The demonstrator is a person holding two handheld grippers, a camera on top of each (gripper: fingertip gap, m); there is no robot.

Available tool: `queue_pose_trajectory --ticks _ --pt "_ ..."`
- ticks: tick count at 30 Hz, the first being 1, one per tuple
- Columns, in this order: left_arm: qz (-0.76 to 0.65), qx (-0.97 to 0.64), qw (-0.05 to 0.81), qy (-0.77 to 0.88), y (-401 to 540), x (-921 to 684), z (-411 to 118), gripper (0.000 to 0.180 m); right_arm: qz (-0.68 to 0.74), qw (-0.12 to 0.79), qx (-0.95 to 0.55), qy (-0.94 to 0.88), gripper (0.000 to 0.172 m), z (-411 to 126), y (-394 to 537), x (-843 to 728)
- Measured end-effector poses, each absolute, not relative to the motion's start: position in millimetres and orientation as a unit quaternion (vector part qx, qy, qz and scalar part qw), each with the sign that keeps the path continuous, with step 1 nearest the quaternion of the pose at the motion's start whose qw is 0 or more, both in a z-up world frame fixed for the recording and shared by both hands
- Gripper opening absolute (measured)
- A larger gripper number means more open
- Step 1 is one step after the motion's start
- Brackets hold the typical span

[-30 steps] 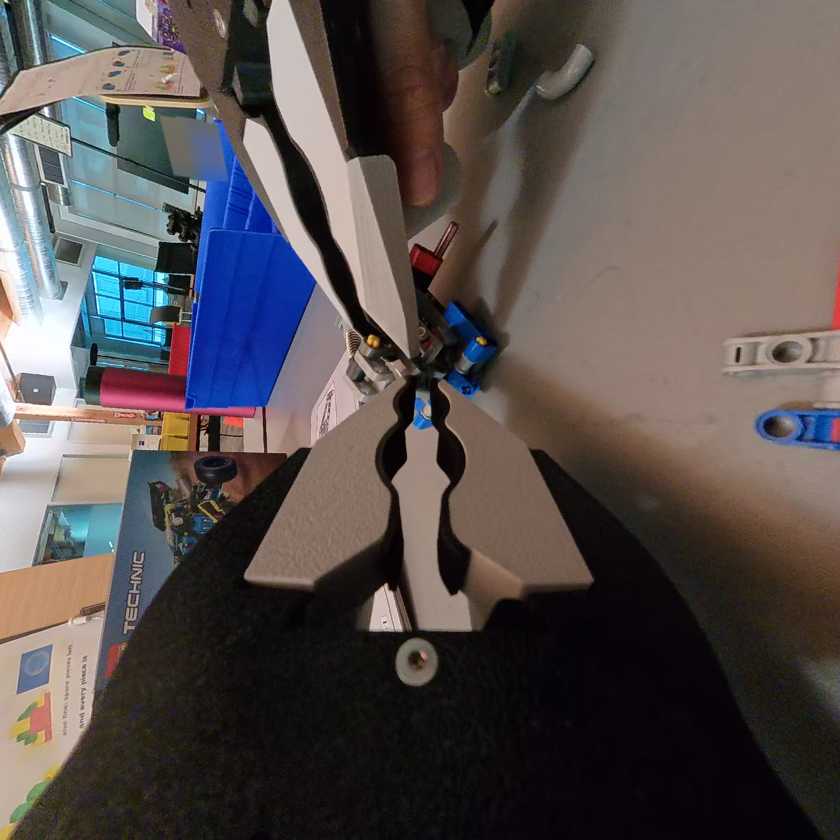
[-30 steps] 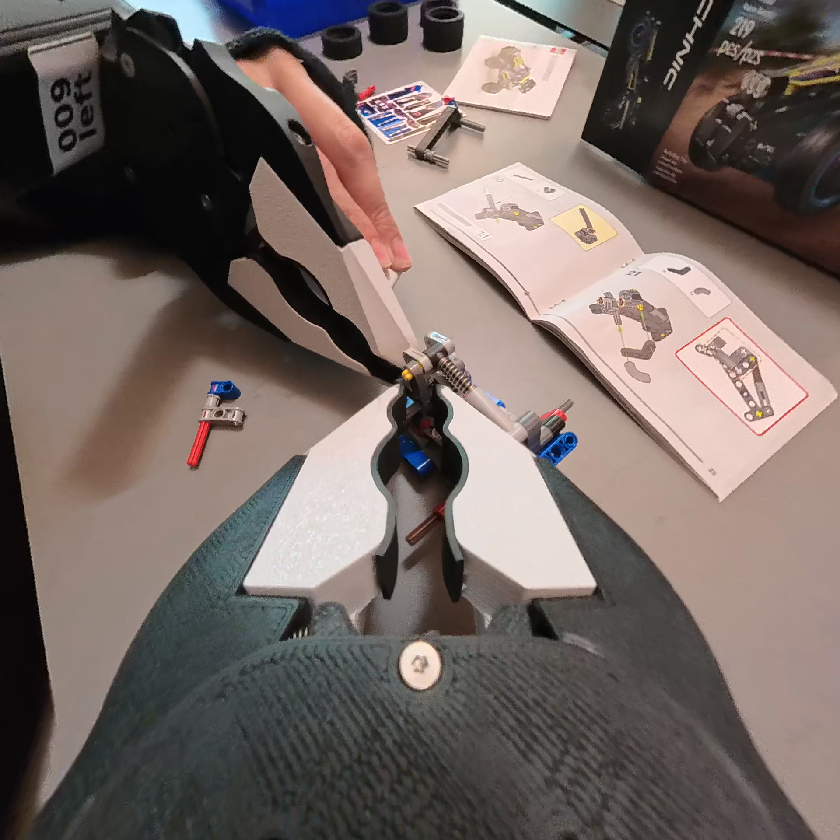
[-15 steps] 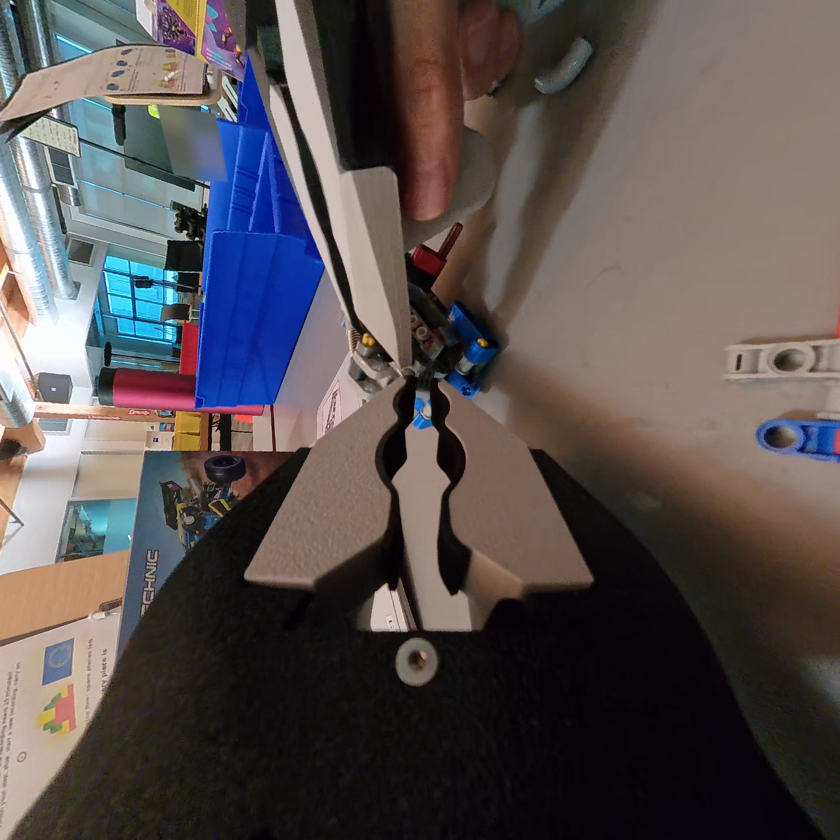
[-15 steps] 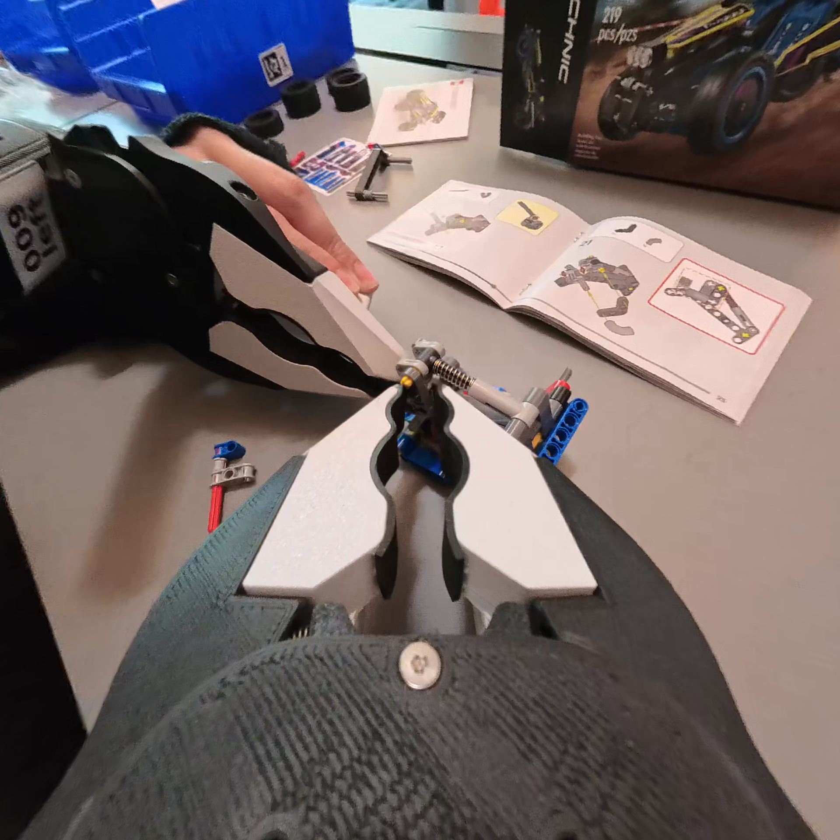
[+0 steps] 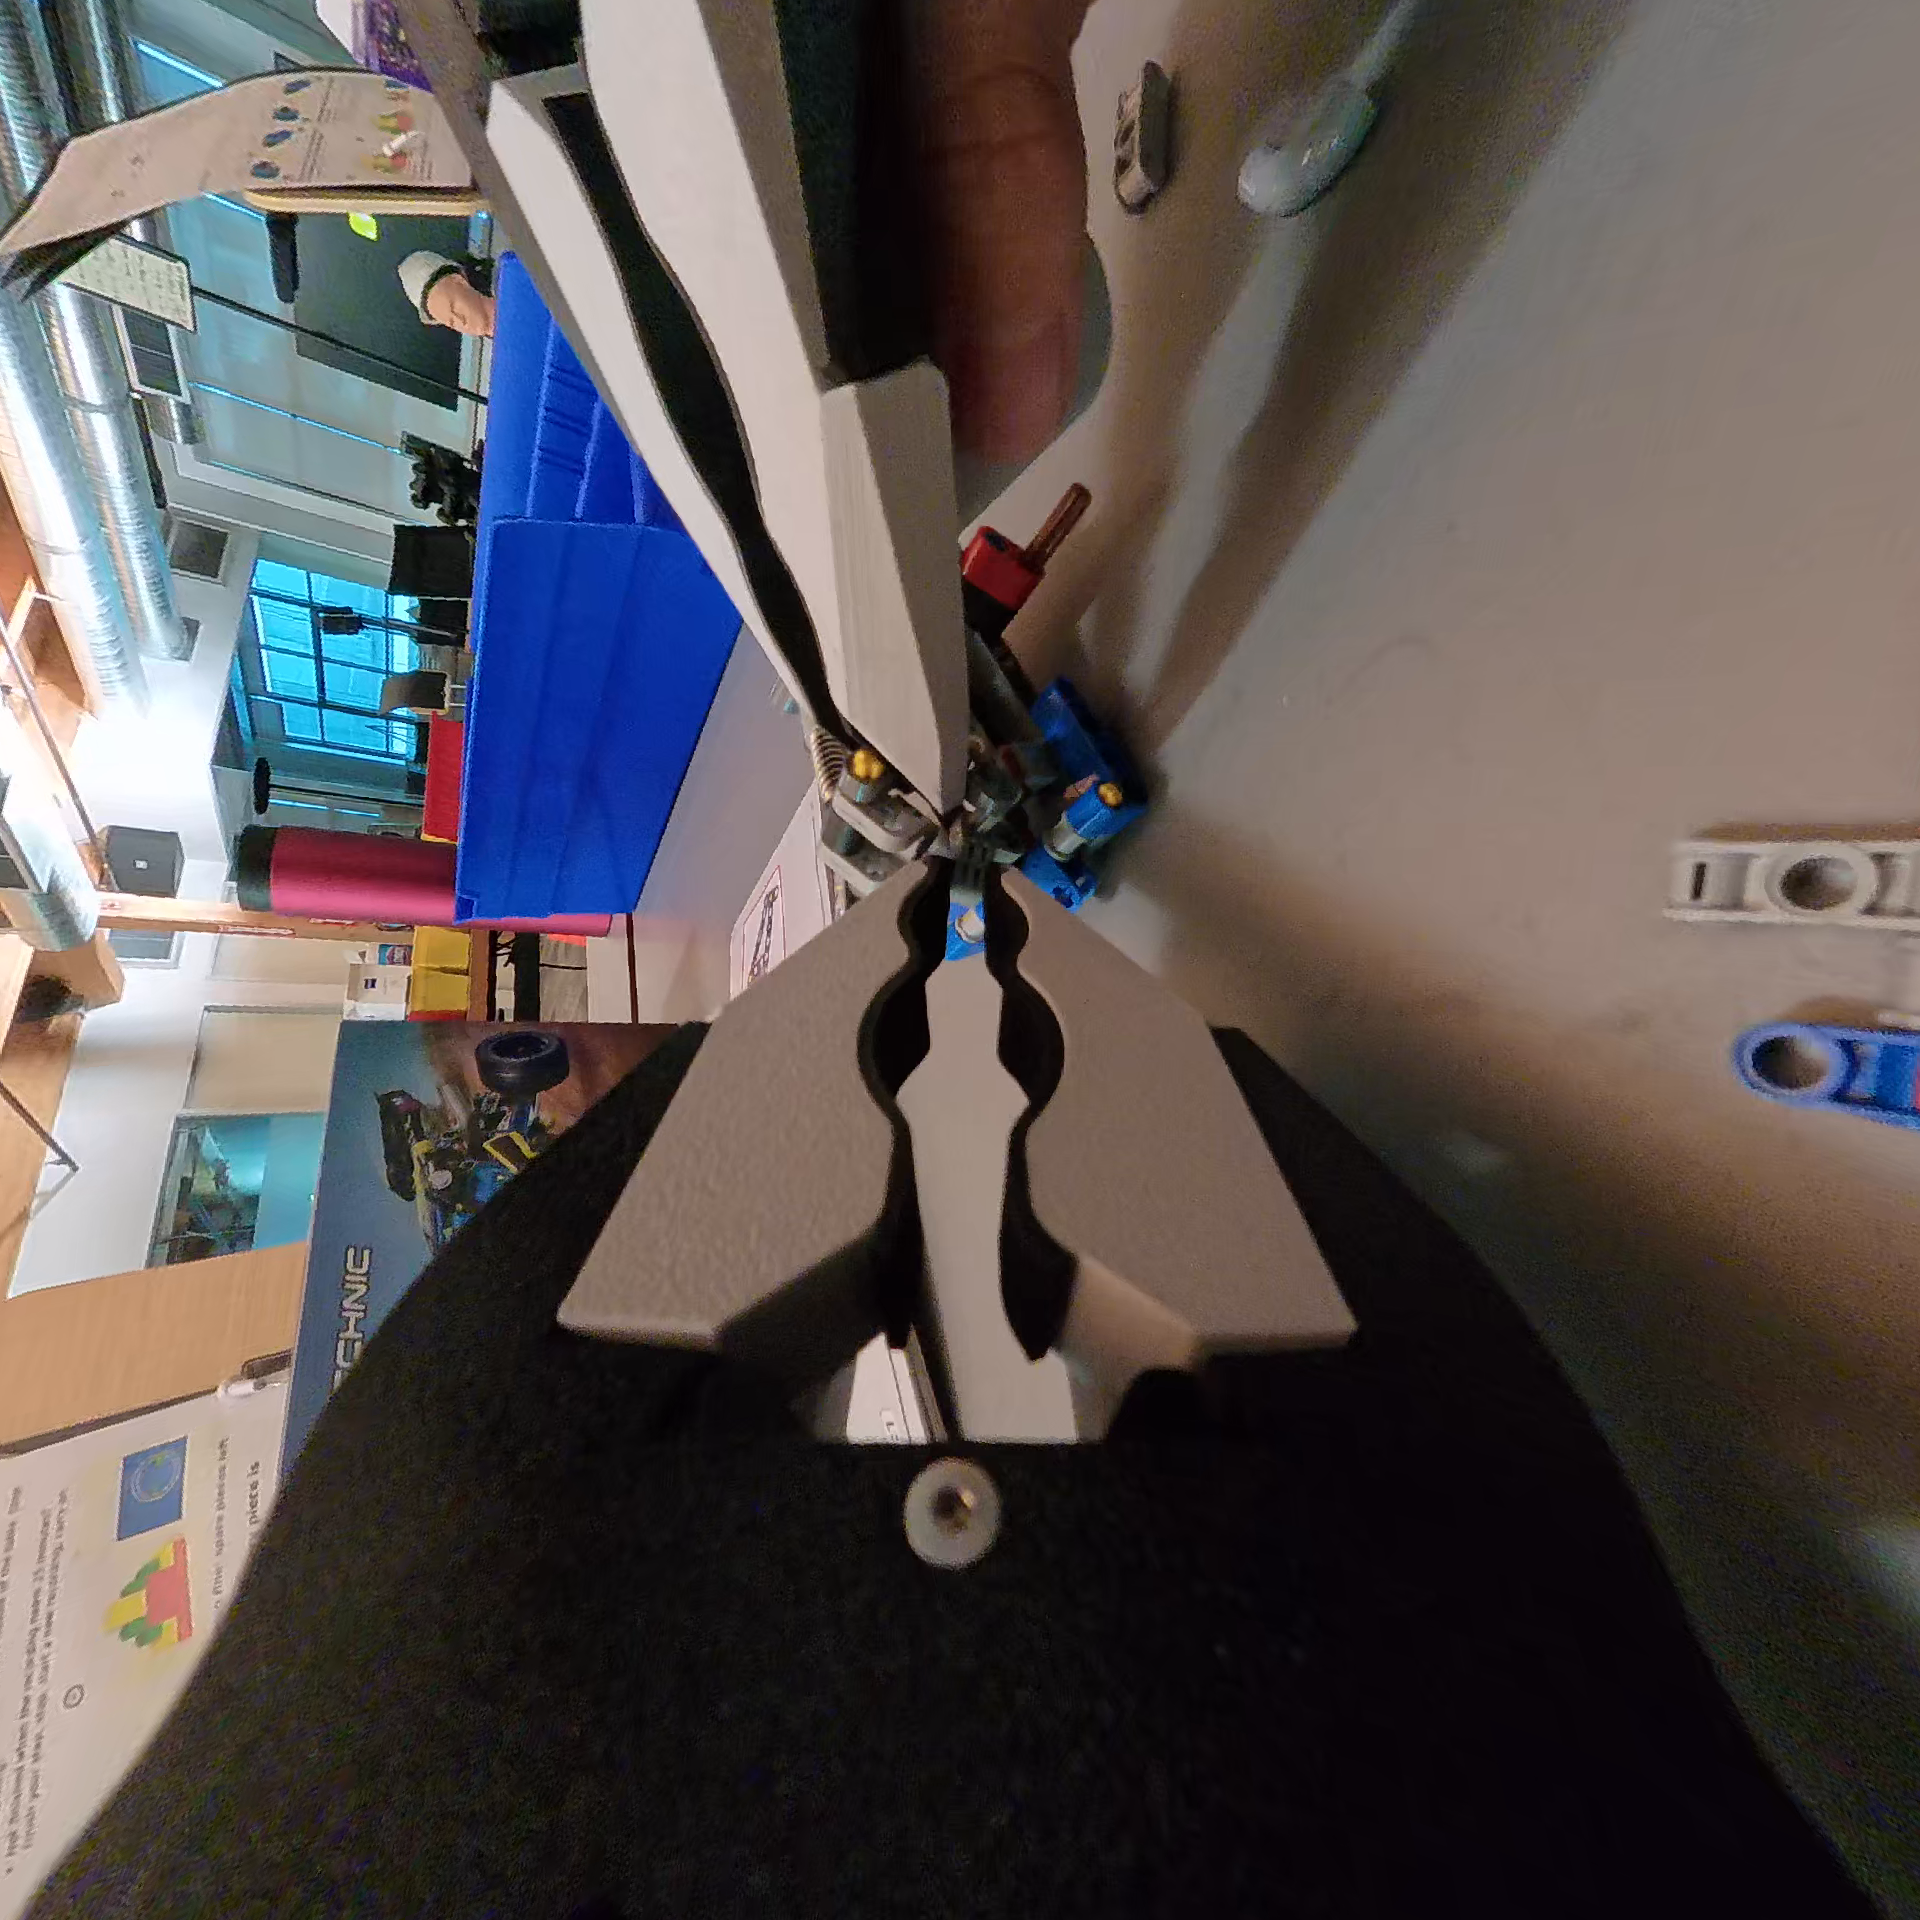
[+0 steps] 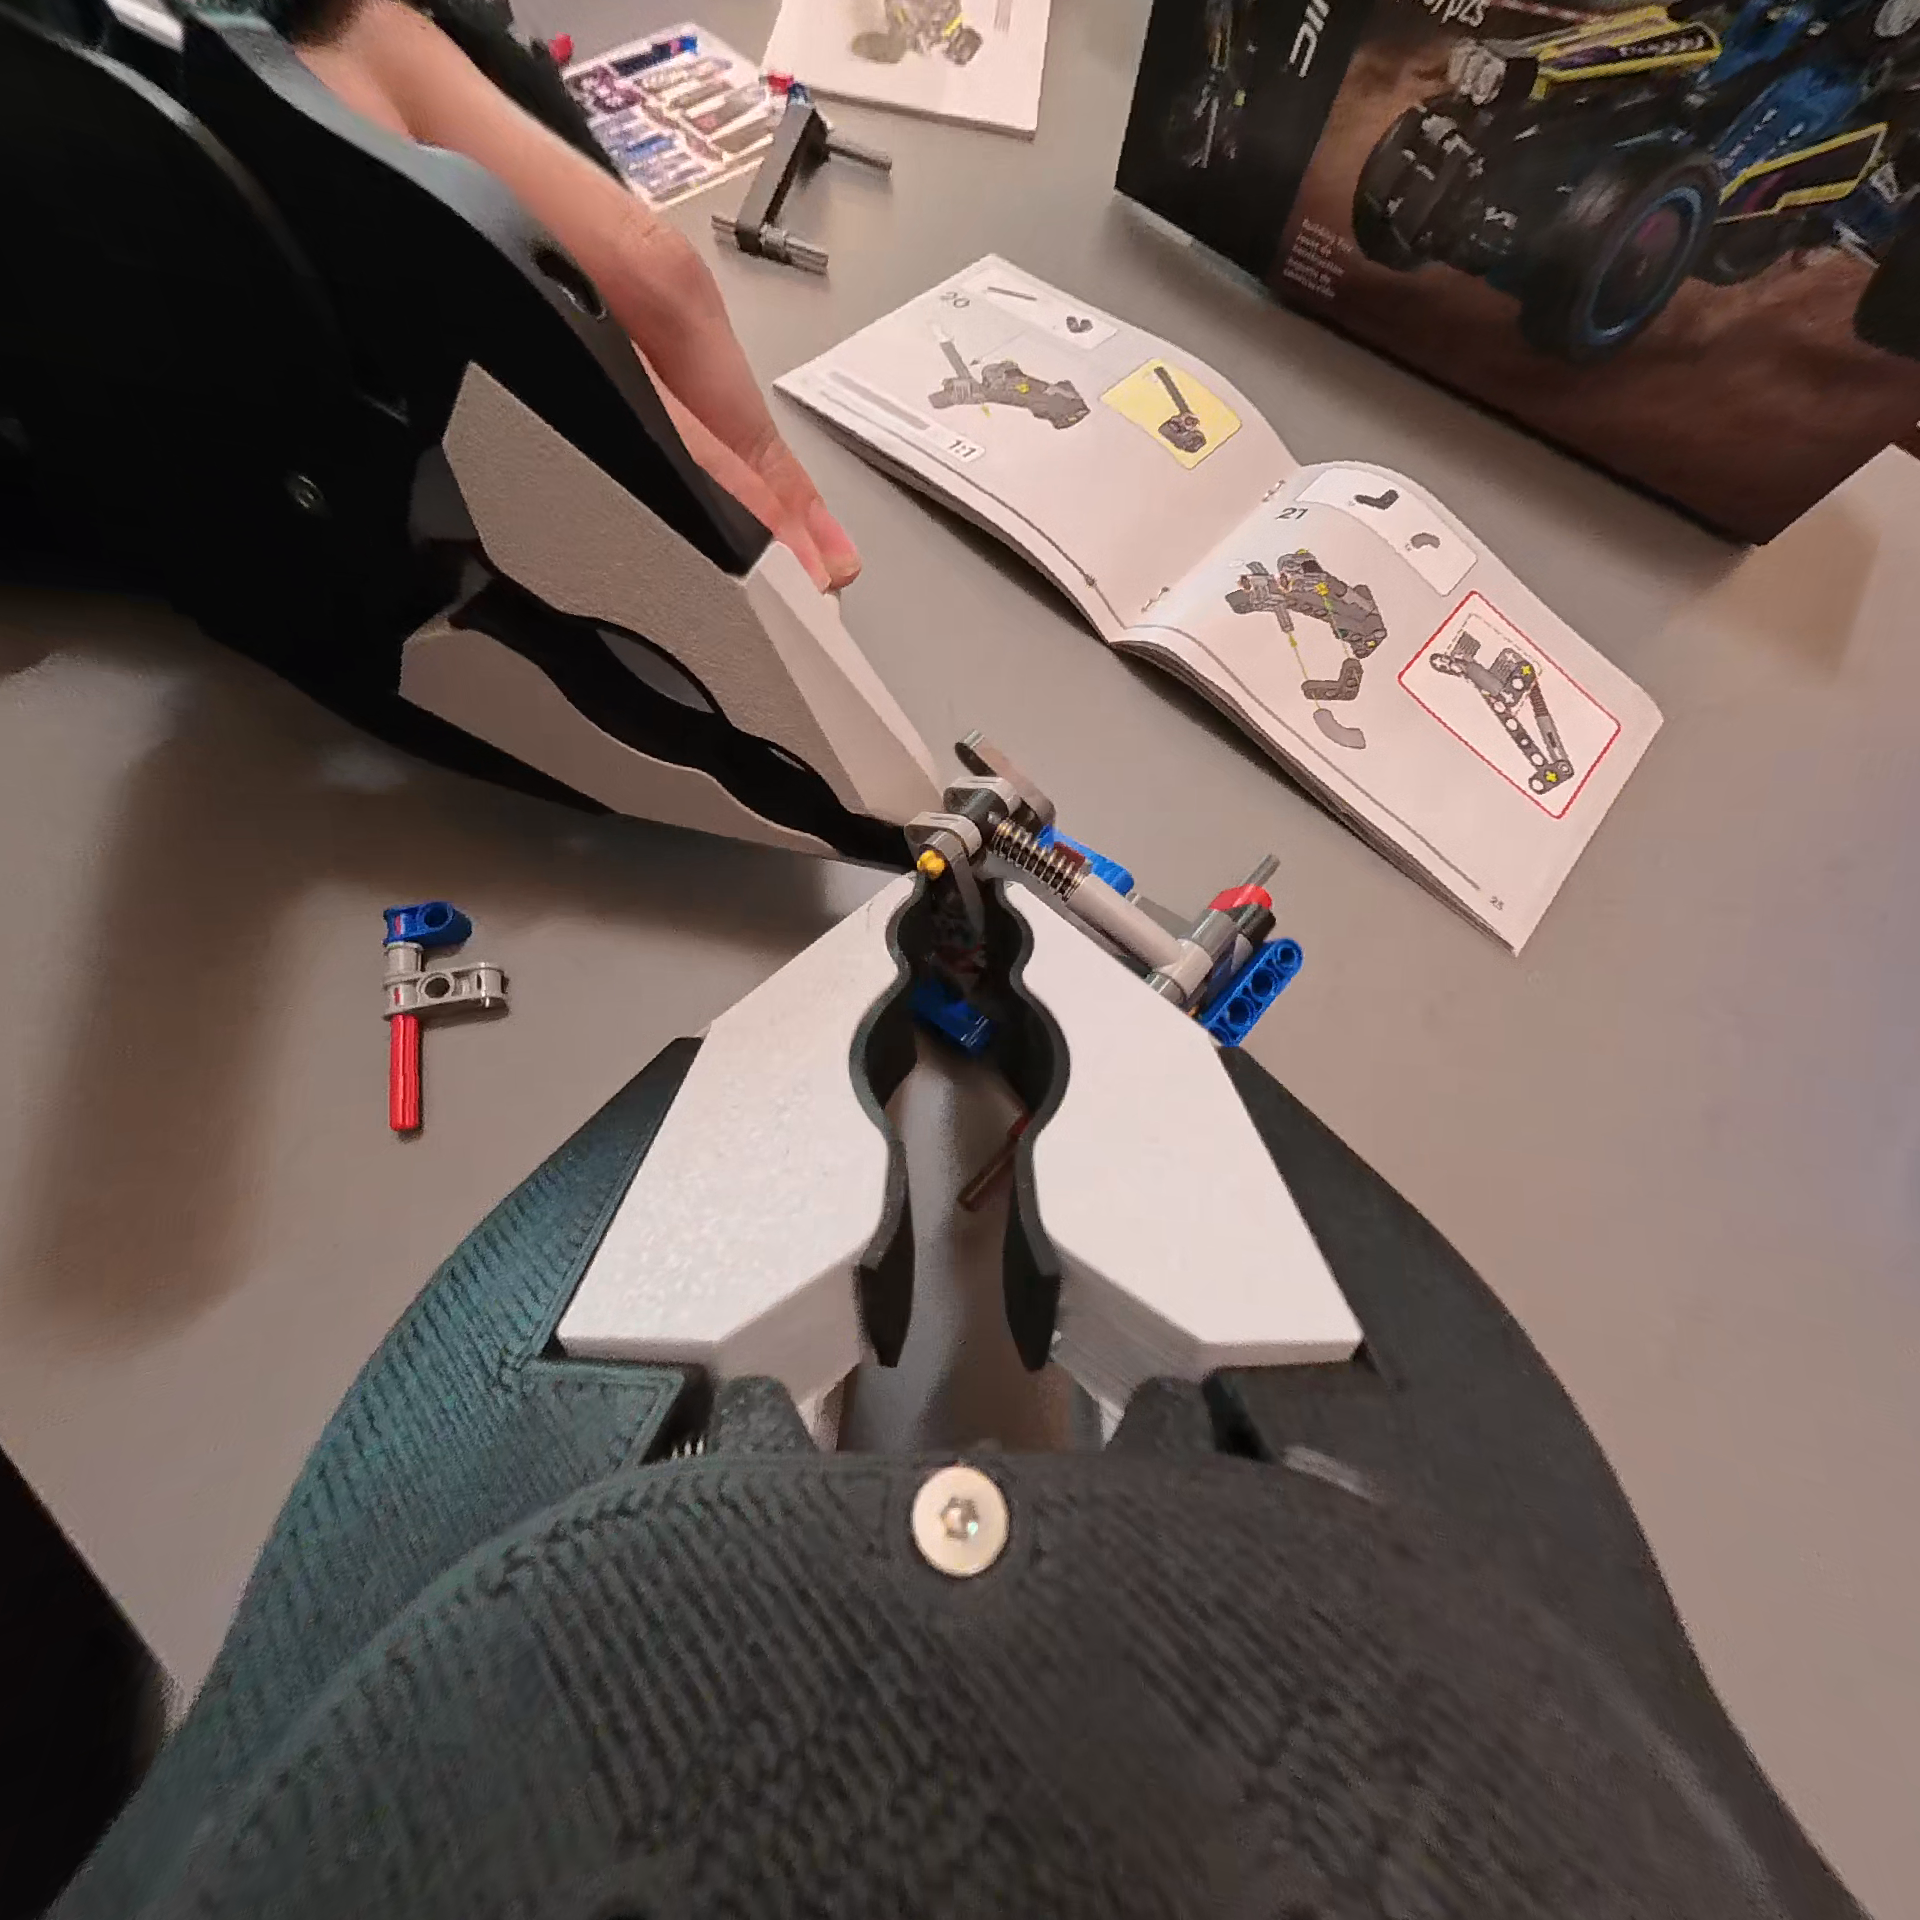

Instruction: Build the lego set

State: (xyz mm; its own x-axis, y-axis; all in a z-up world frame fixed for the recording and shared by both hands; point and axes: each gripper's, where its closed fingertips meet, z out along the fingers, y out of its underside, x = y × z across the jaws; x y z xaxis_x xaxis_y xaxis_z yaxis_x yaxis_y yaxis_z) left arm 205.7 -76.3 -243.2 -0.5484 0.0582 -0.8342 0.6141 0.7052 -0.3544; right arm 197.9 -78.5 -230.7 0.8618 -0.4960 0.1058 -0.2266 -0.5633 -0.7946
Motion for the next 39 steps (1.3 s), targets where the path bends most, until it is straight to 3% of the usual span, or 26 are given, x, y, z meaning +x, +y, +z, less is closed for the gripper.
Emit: queue_pose_trajectory --ticks 24,39 --pt "-0.341 0.171 0.414 0.826 -80.5 205.0 -243.4 0.004 -0.227 0.361 -0.892 0.148 0.006 -233.9 -85.1 195.4" --pt "-0.315 0.255 0.494 0.769 -80.5 202.1 -243.7 0.009 -0.227 0.47 -0.841 0.144 0.007 -230.6 -83.9 196.9"
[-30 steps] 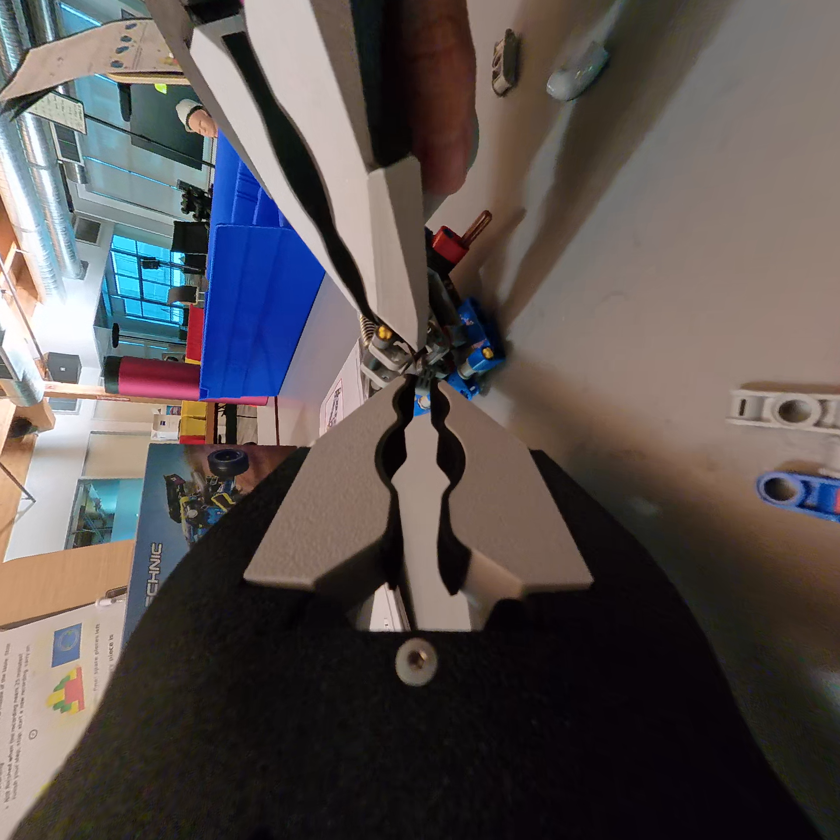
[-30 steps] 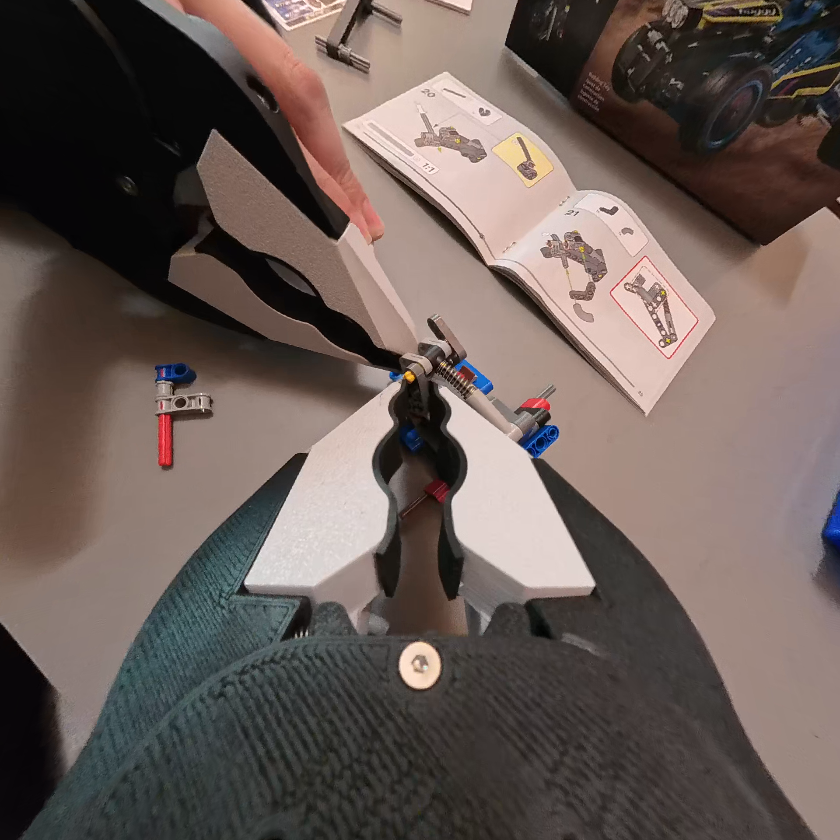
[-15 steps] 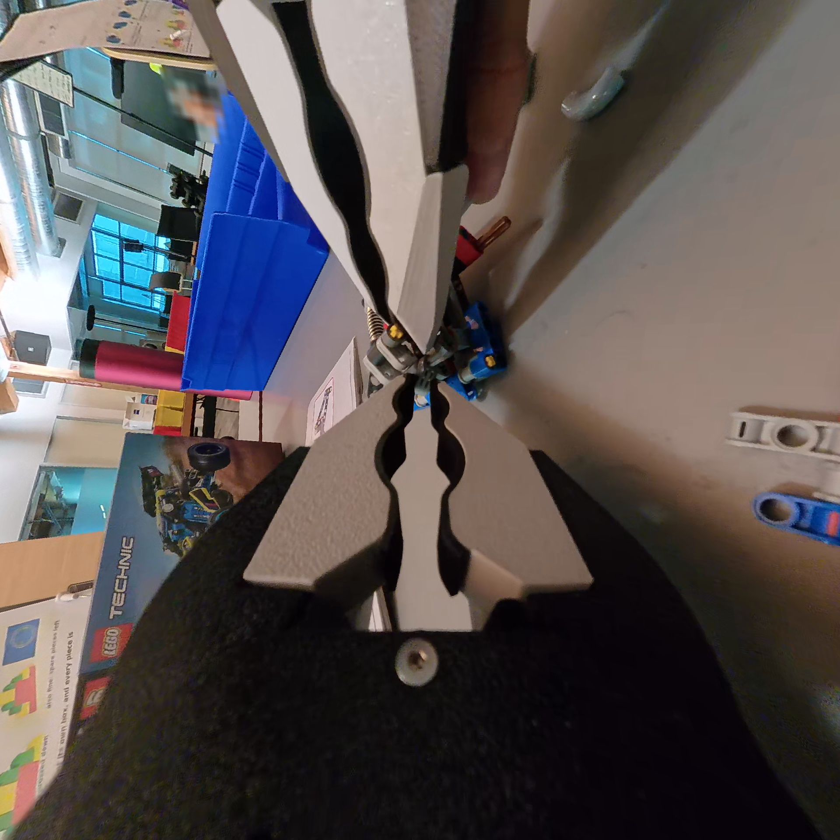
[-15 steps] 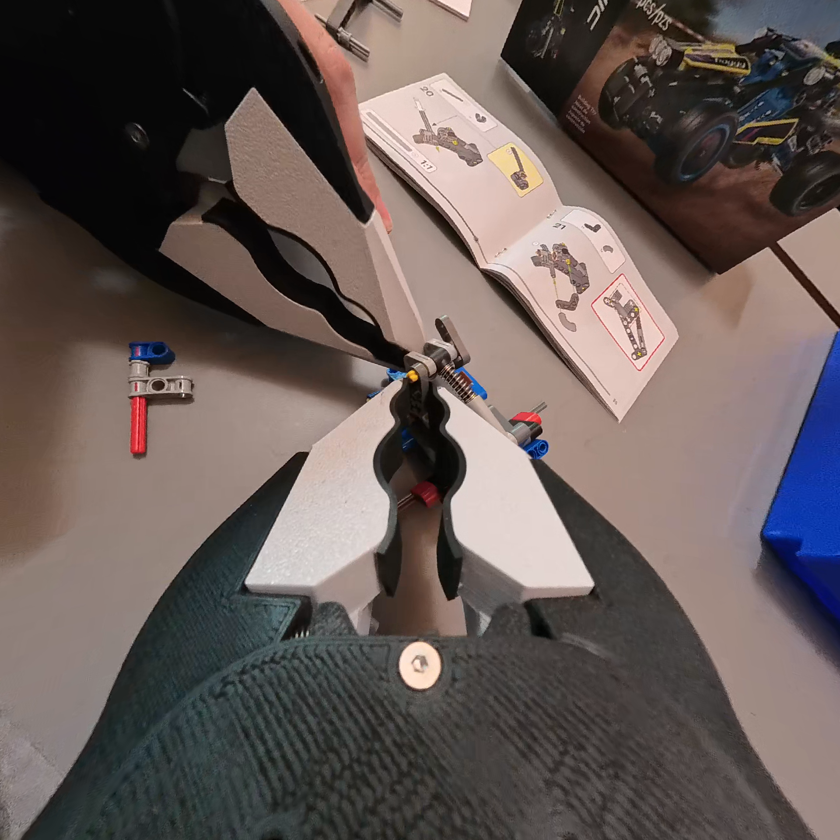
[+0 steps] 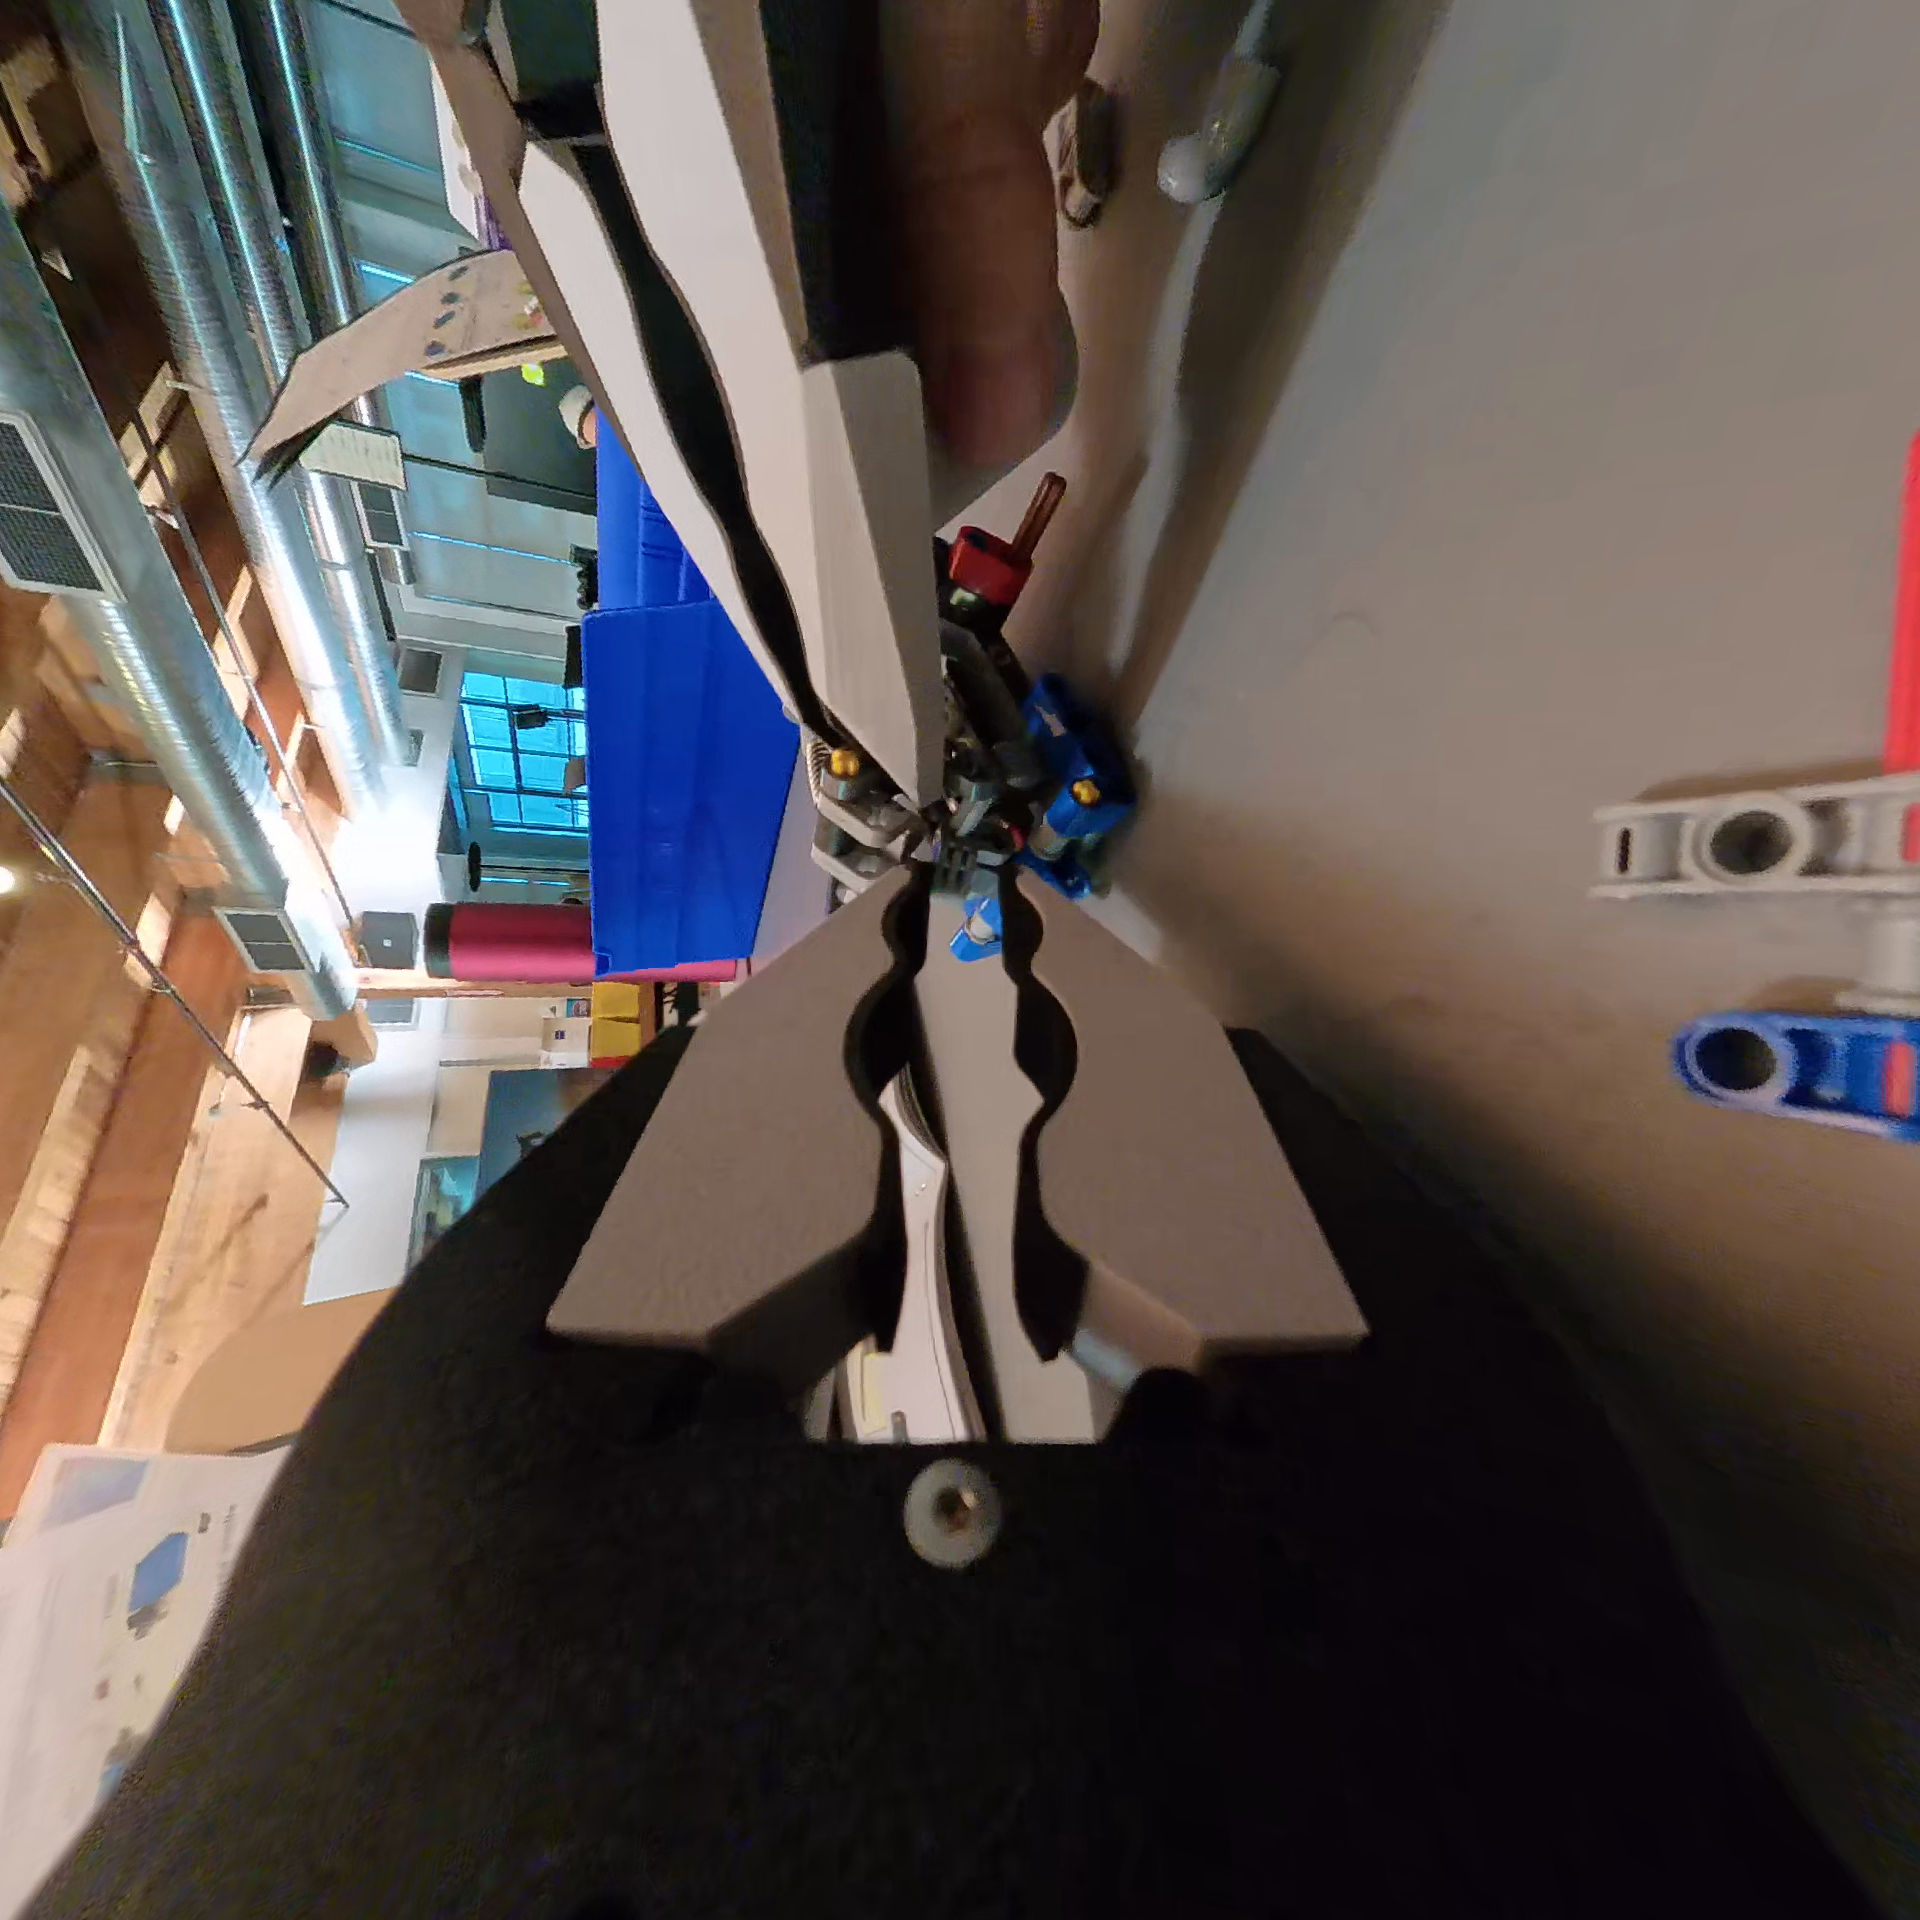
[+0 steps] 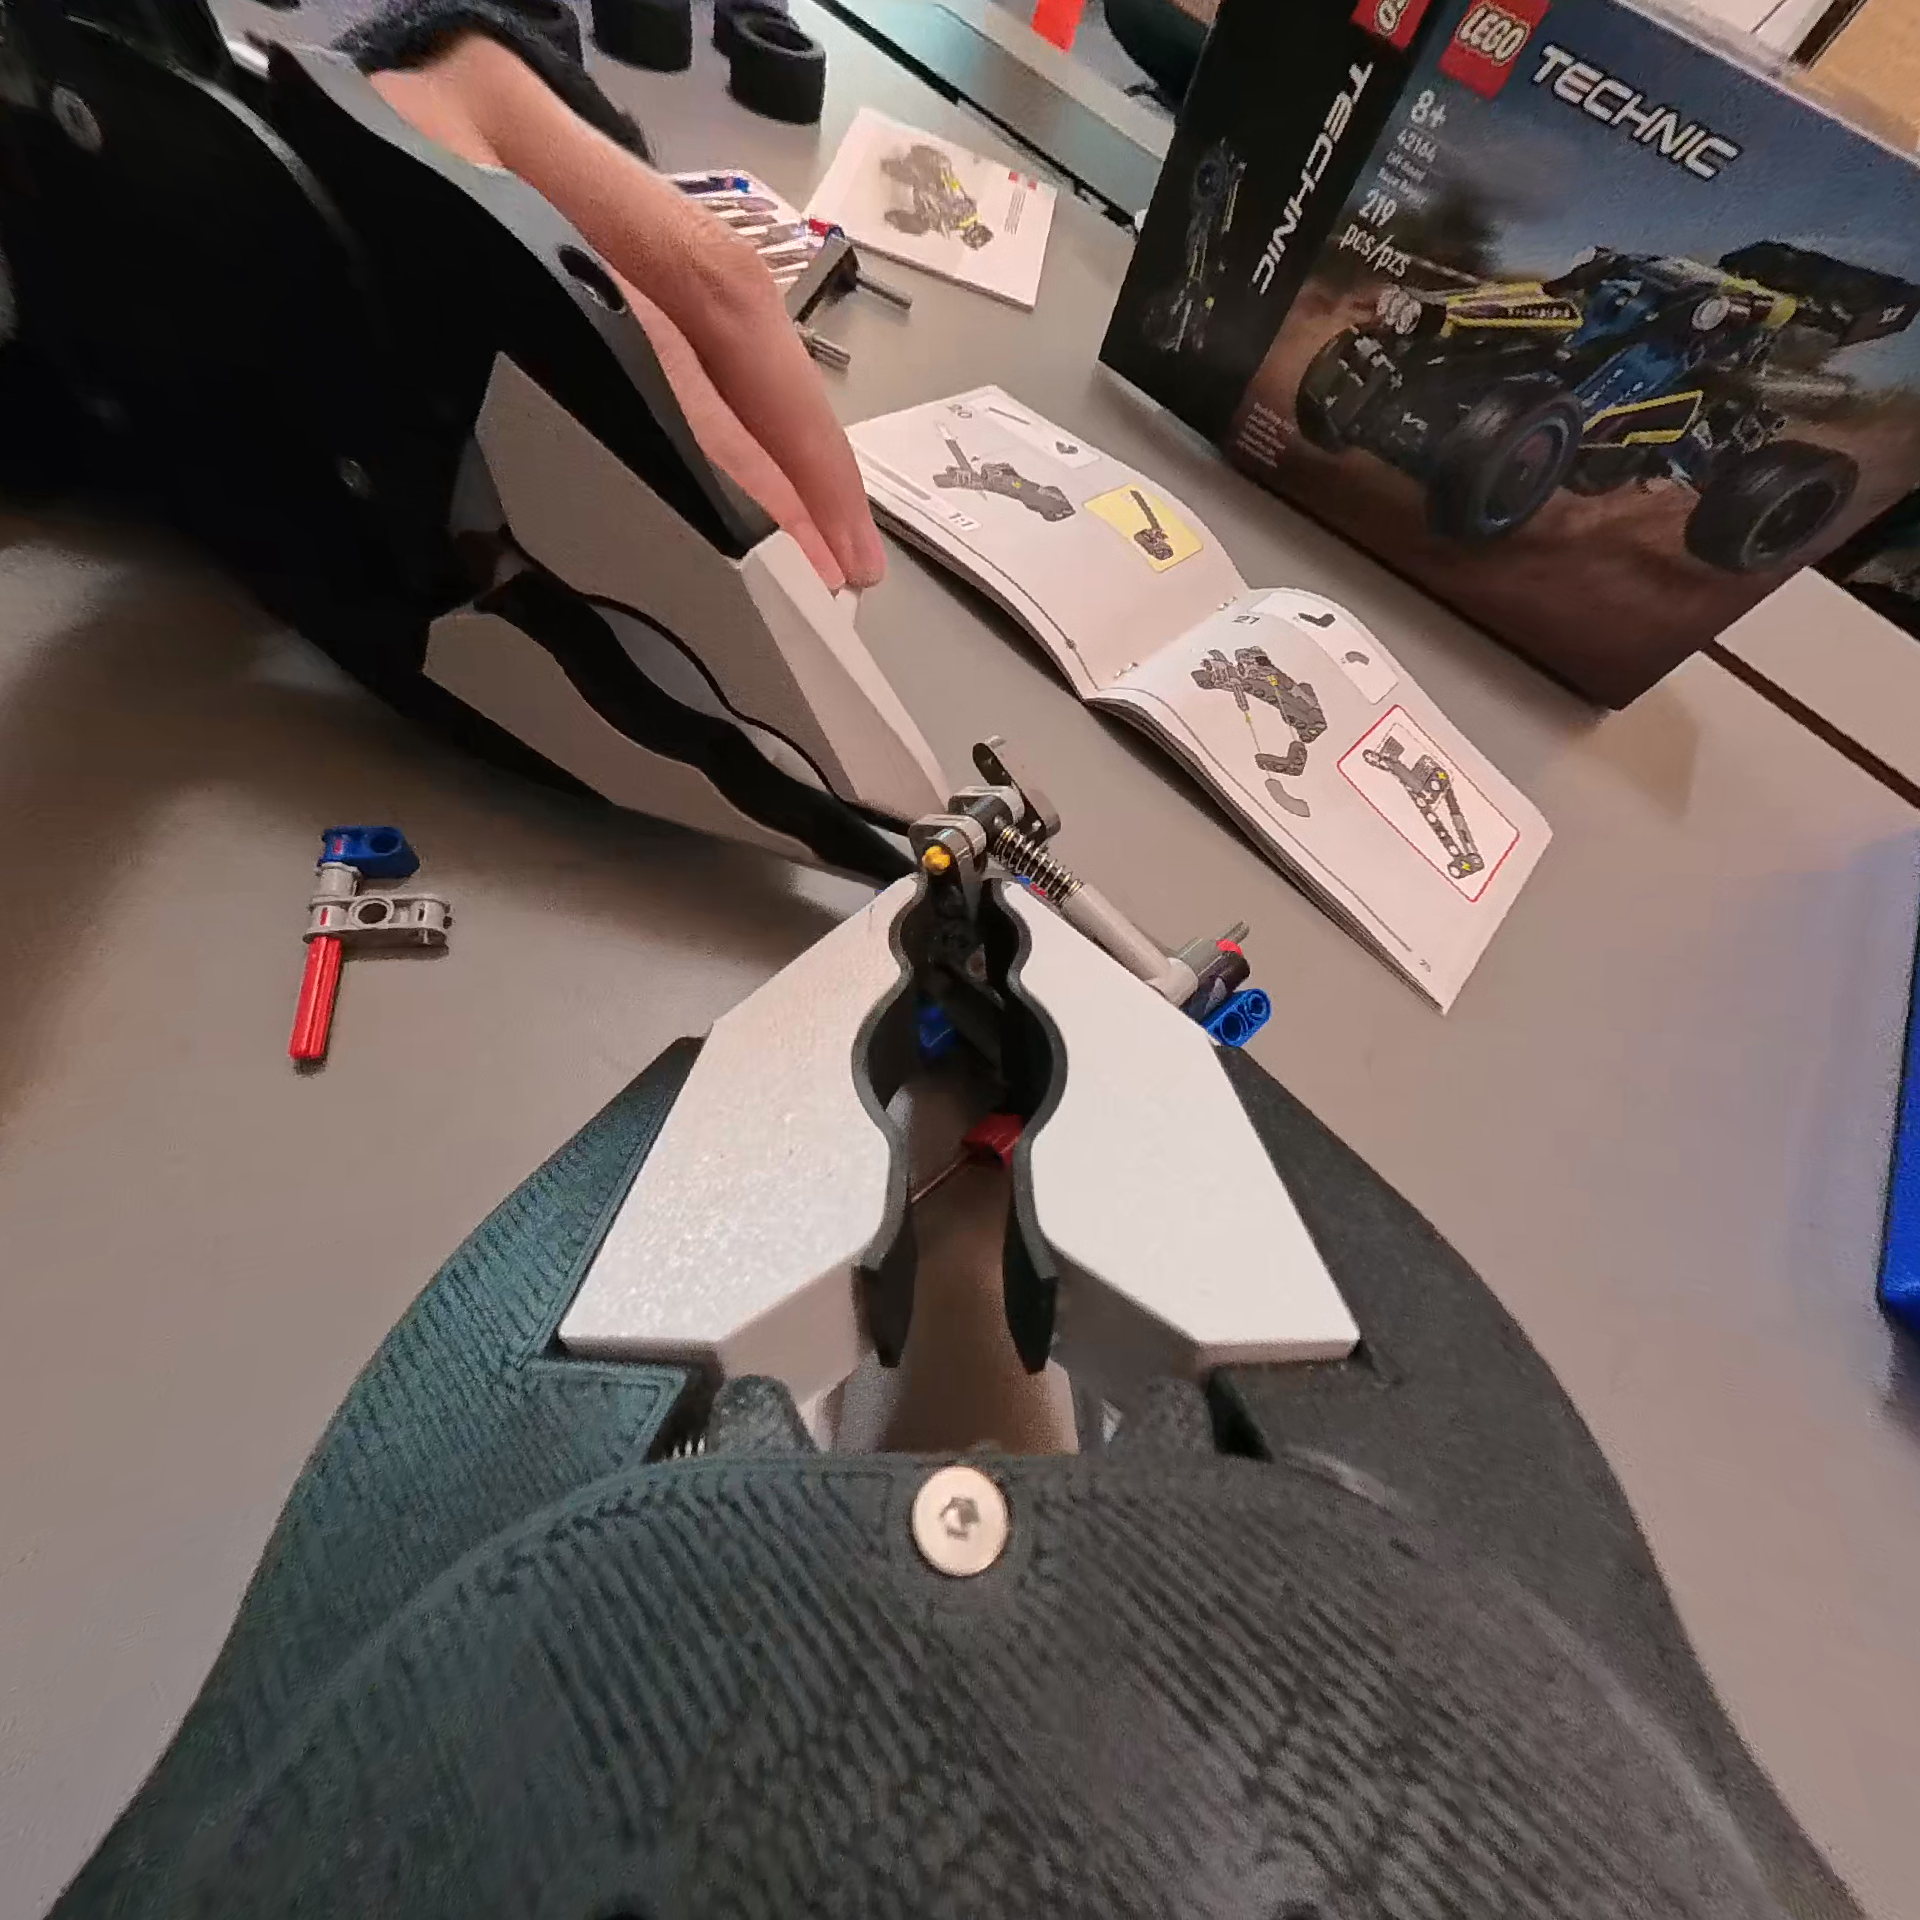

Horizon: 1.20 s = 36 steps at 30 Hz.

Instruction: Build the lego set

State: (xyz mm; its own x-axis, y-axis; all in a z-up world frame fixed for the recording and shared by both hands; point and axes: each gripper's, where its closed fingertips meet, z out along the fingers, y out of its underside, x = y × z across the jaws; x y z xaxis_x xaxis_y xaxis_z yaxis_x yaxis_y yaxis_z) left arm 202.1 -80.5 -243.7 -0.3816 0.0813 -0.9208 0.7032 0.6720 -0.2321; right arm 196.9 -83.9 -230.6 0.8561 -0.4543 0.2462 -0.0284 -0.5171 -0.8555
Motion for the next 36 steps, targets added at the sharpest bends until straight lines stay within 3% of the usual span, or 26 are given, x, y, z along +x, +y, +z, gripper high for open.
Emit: queue_pose_trajectory --ticks 14,27,31,36 --pt "-0.359 0.224 0.425 0.8 -74 195 -248 0.02 -0.228 0.469 -0.841 0.144 0.008 -231 -80 198" --pt "-0.482 0.007 0.197 0.854 -60 205 -236 0.019 -0.227 0.46 -0.846 0.145 0.006 -234 -79 200" --pt "-0.499 -0.017 0.174 0.848 -55 210 -231 0.02 -0.222 0.462 -0.846 0.146 0.006 -234 -79 200" --pt "-0.493 -0.001 0.16 0.855 -64 207 -234 0.036 -0.212 0.465 -0.847 0.149 0.006 -234 -79 200"
